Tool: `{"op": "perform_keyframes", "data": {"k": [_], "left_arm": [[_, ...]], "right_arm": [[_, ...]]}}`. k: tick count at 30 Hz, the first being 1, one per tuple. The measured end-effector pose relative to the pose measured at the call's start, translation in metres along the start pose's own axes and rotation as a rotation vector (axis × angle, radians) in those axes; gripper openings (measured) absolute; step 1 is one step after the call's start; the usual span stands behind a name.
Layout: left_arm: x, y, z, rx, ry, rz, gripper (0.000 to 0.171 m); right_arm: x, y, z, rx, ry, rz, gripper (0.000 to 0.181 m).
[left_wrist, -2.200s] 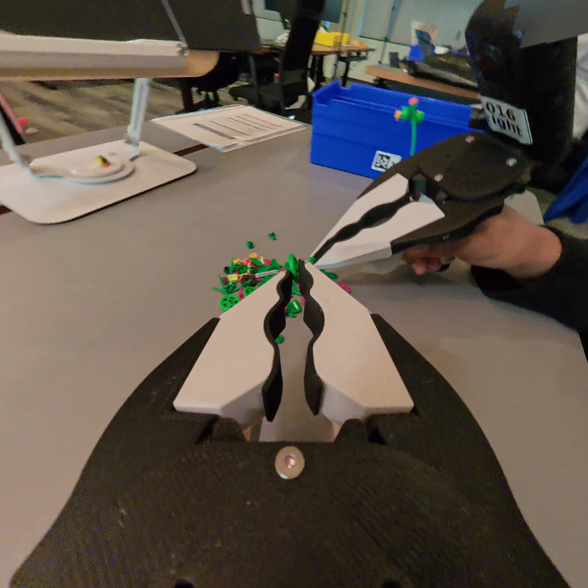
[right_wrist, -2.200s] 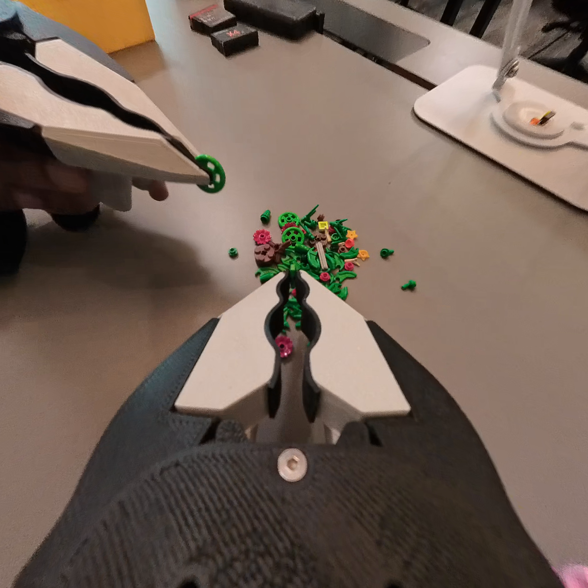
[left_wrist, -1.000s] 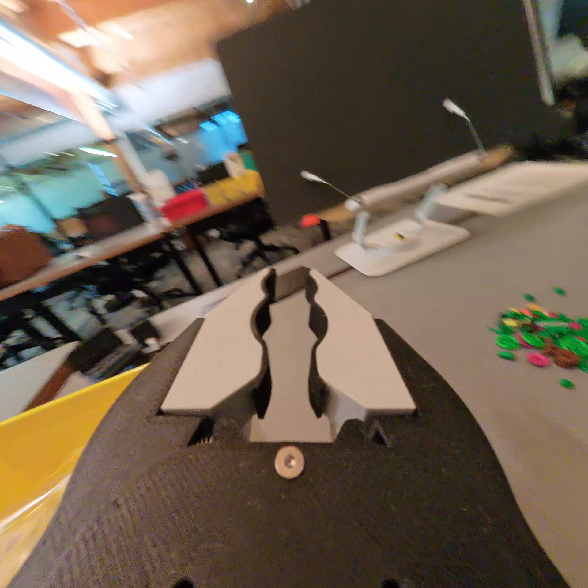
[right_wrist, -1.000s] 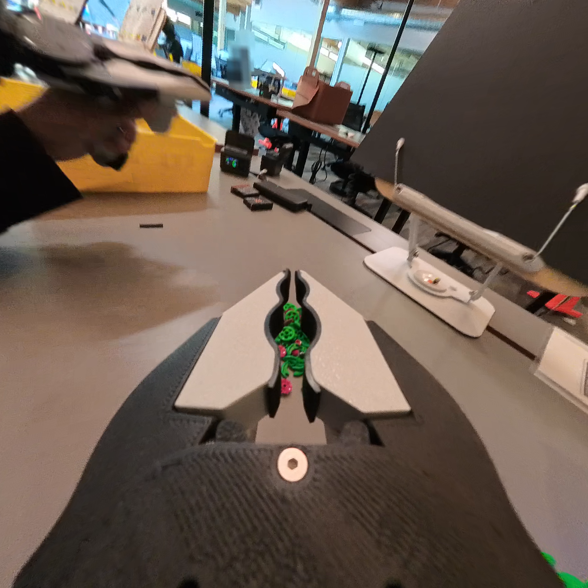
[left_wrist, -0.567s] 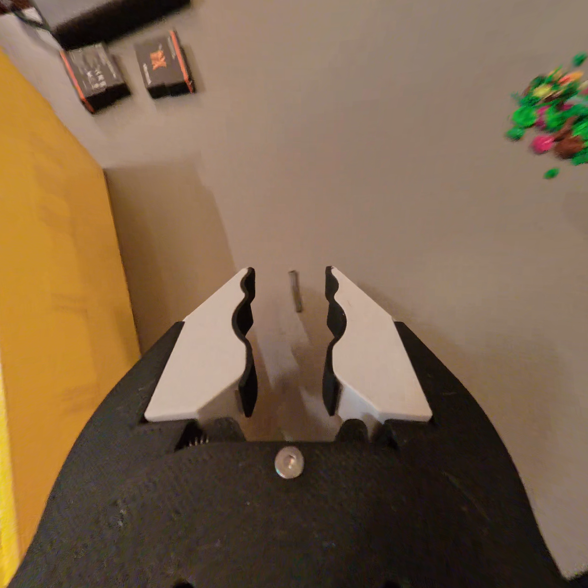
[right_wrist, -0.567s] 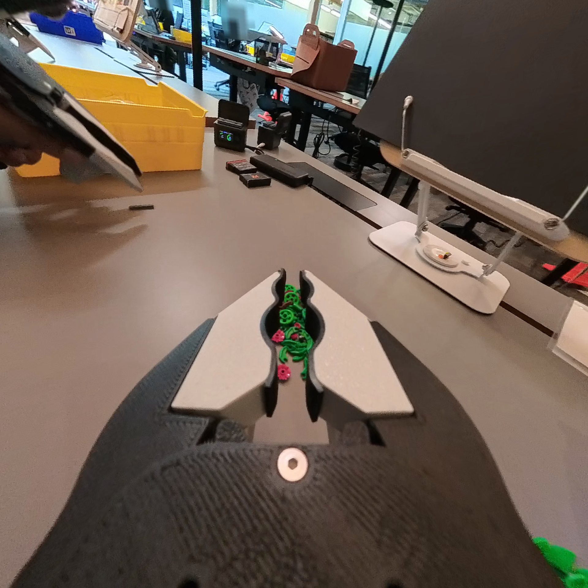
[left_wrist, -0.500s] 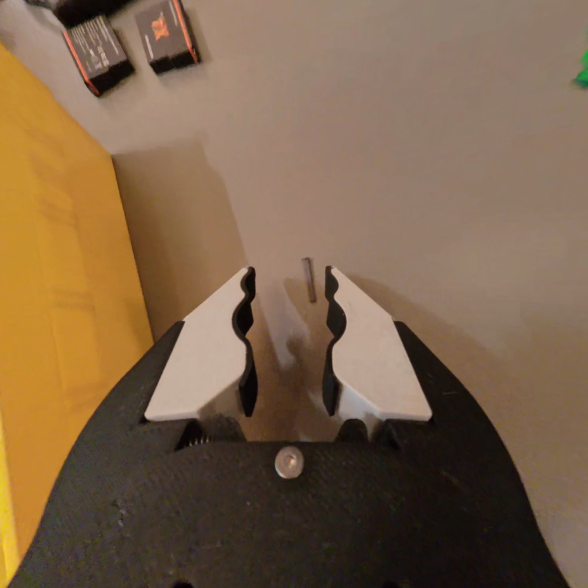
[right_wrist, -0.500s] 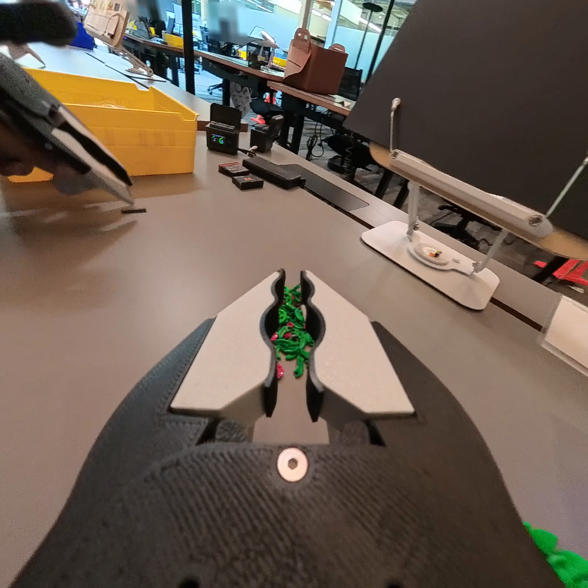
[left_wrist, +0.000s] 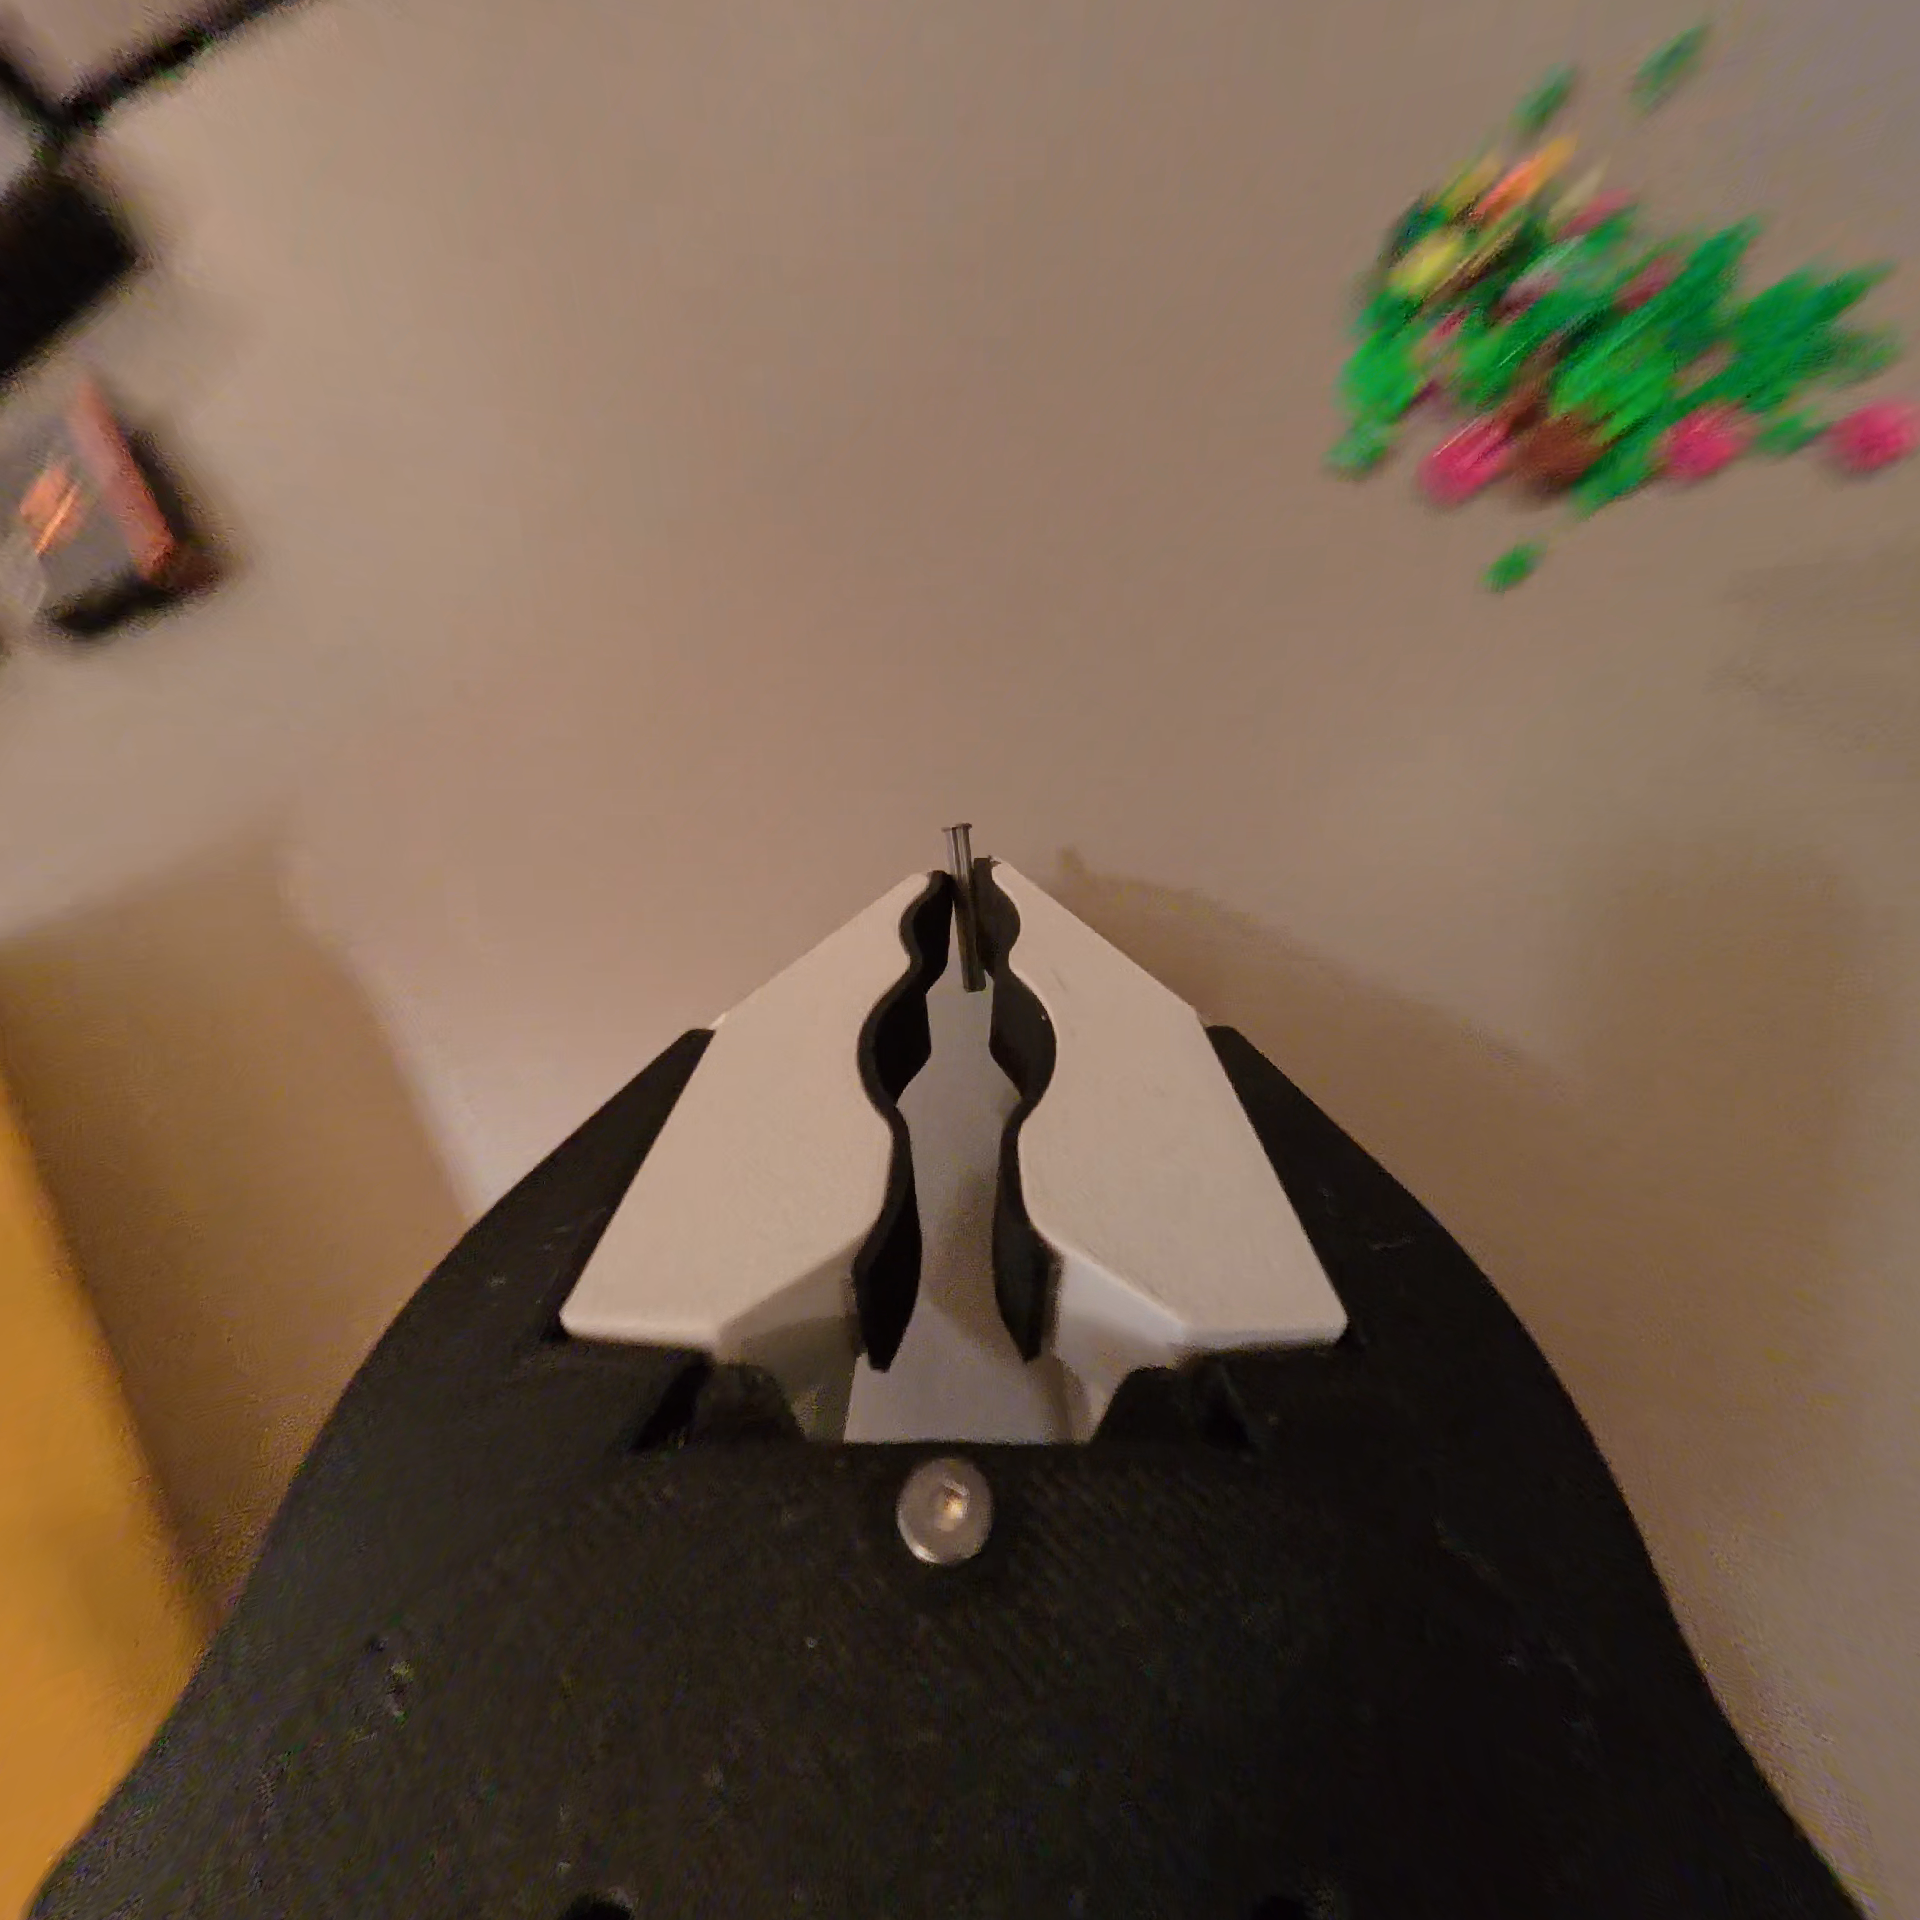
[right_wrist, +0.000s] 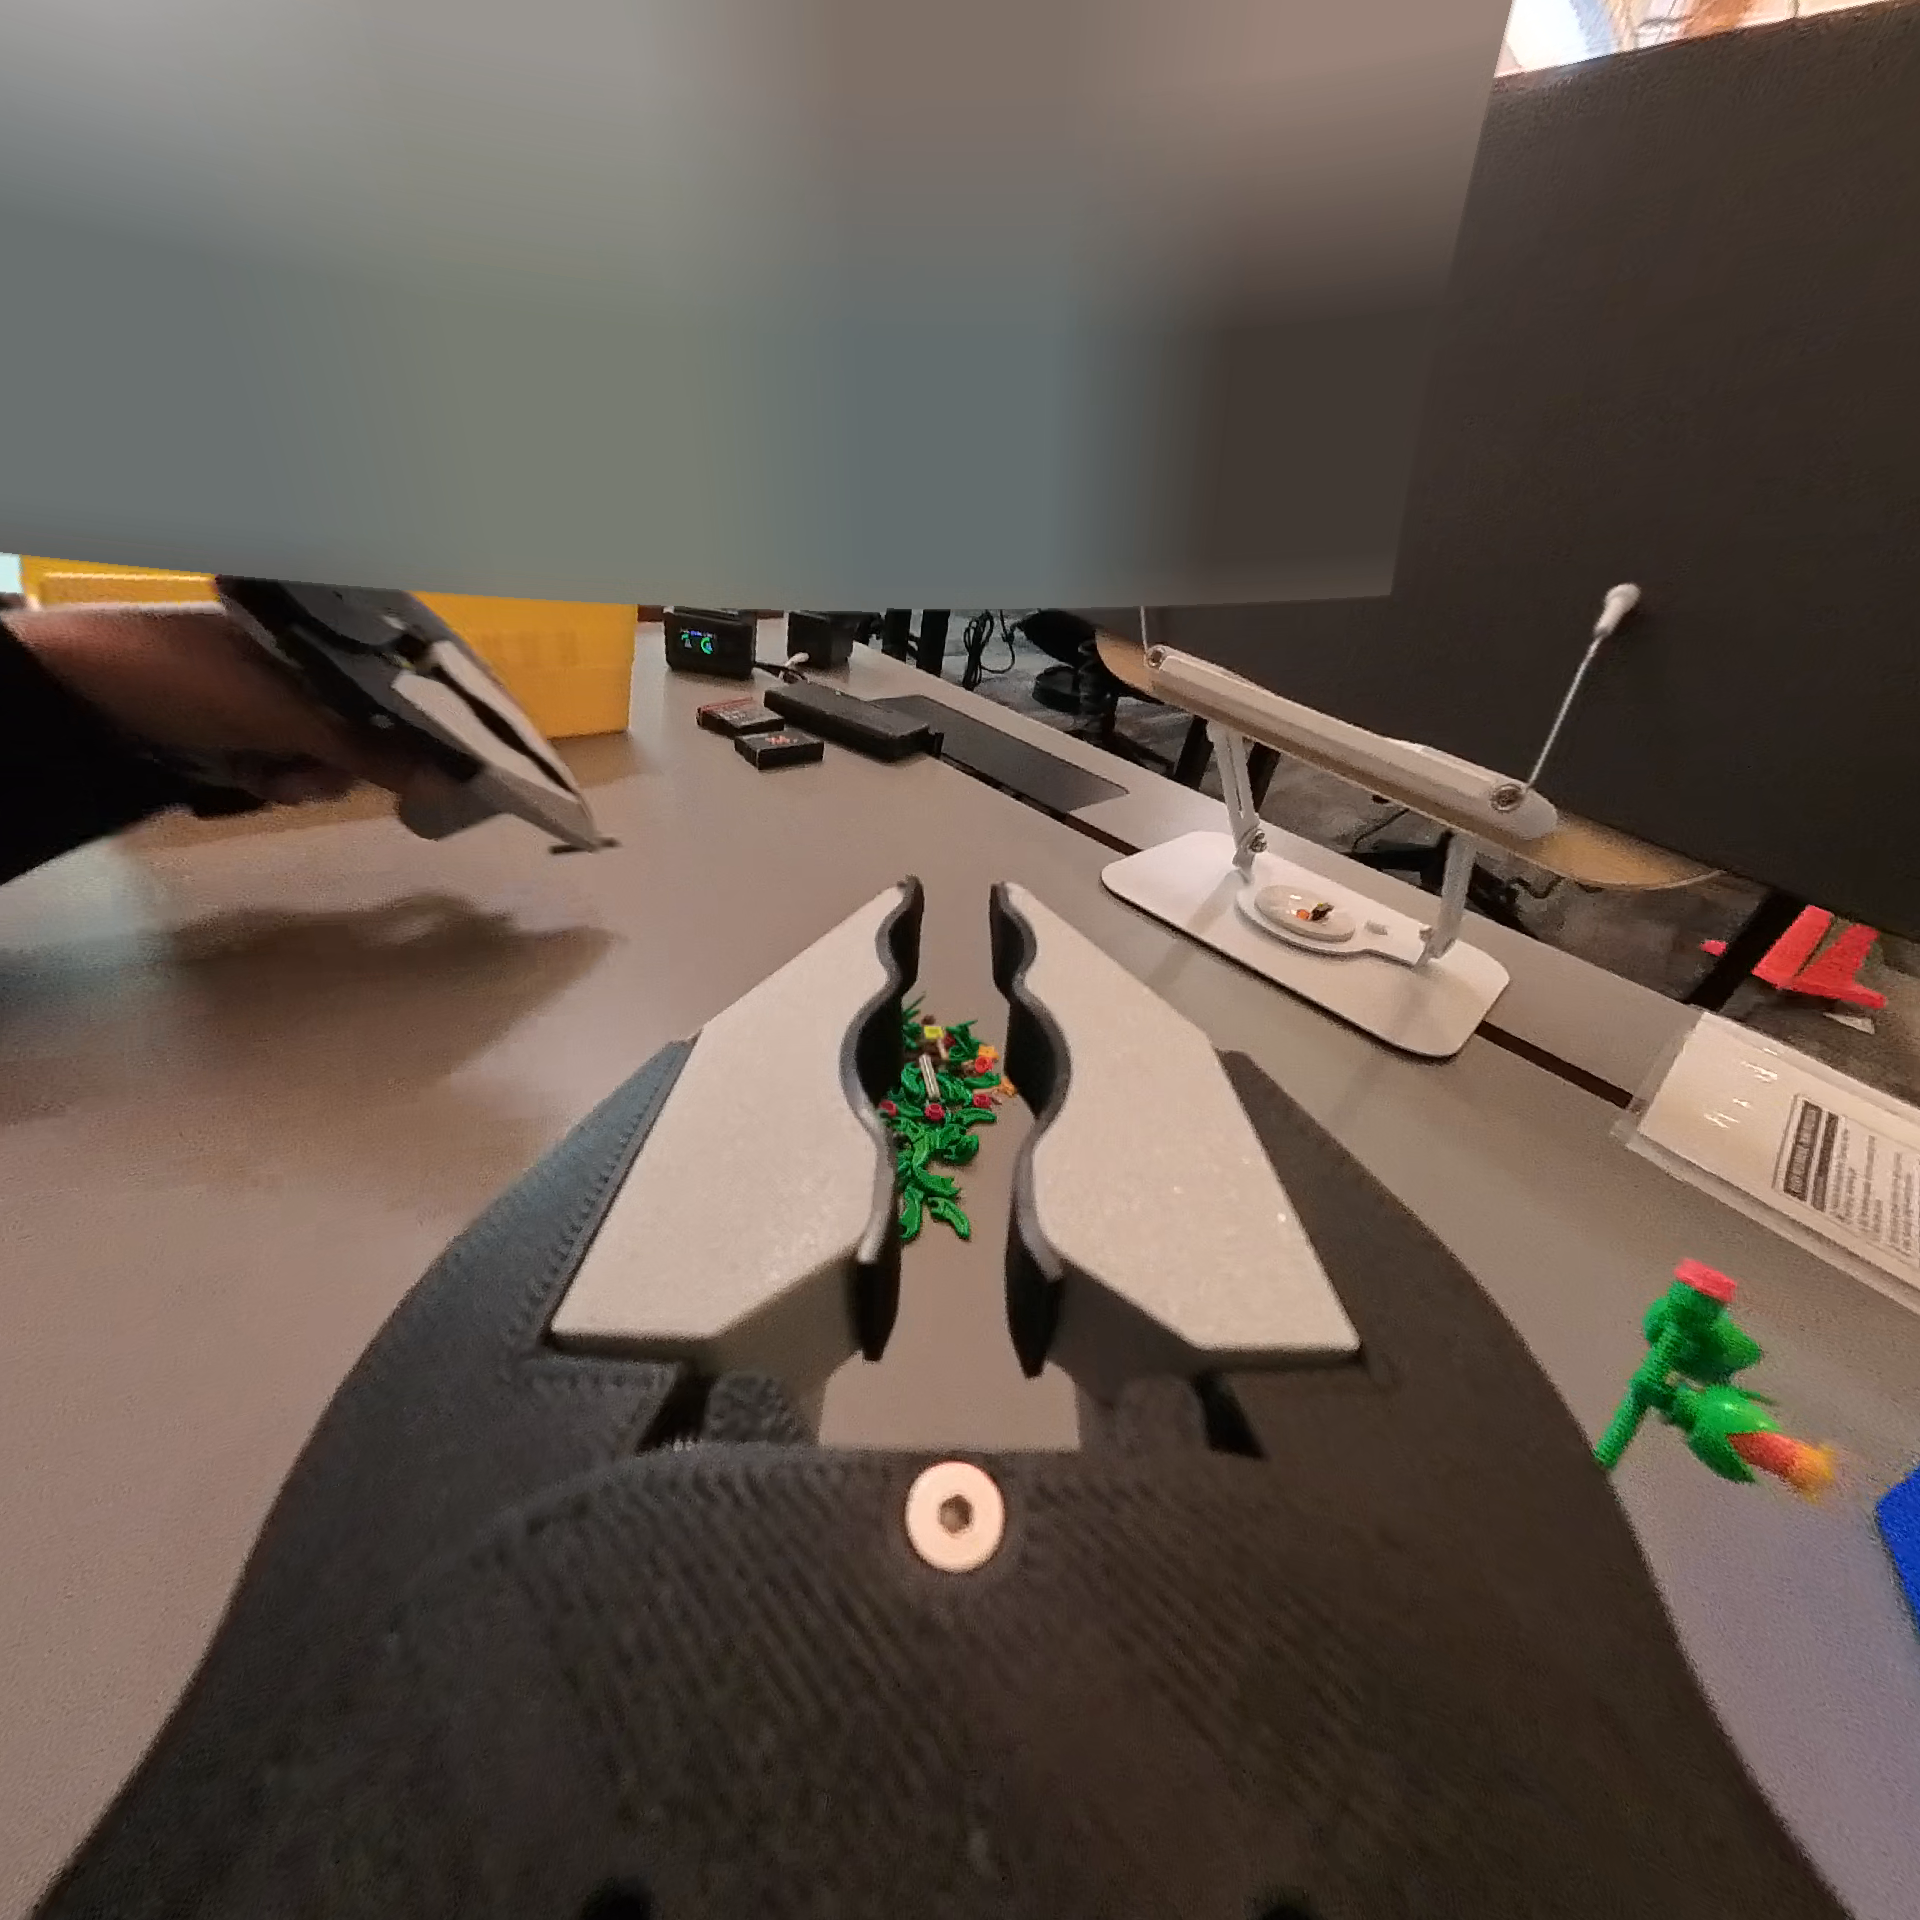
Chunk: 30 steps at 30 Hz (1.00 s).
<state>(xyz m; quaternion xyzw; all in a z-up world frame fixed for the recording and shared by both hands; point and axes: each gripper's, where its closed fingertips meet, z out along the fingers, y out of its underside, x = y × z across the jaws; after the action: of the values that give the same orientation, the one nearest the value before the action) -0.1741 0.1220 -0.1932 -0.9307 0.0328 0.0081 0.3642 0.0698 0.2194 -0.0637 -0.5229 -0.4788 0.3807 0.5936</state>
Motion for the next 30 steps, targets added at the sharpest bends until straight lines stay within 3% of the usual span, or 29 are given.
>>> {"op": "perform_keyframes", "data": {"k": [3,5,8,11,15,20,23,27,30], "left_arm": [[0.065,-0.061,0.031,0.133,0.172,0.076,0.002],[0.097,-0.089,0.056,0.151,0.196,0.16,0.002],[0.13,-0.097,0.088,0.077,0.231,0.262,0.002],[0.136,-0.091,0.105,0.015,0.223,0.308,0.002],[0.134,-0.098,0.102,0.06,0.227,0.252,0.011],[0.128,-0.12,0.079,0.253,0.265,0.158,0.017],[0.135,-0.129,0.059,0.349,0.37,0.079,0.022],[0.145,-0.138,0.039,0.414,0.492,-0.01,0.026],[0.144,-0.14,0.037,0.448,0.495,-0.022,0.025]], "right_arm": [[-0.001,0.004,0.0,0.015,-0.02,0.026,0.01],[-0.005,0.008,0.002,0.005,-0.049,0.052,0.01],[-0.006,0.008,-0.001,0.01,-0.05,0.044,0.009],[-0.001,0.008,-0.005,0.013,-0.024,0.016,0.009],[-0.001,0.006,-0.007,0.022,-0.034,0.034,0.01],[-0.005,0.006,-0.009,0.017,-0.038,0.024,0.01],[-0.02,0.017,0.001,-0.051,-0.076,0.023,0.01],[-0.081,0.015,0.018,-0.06,-0.28,0.153,0.016],[-0.121,0.02,0.024,-0.095,-0.375,0.069,0.018]]}}
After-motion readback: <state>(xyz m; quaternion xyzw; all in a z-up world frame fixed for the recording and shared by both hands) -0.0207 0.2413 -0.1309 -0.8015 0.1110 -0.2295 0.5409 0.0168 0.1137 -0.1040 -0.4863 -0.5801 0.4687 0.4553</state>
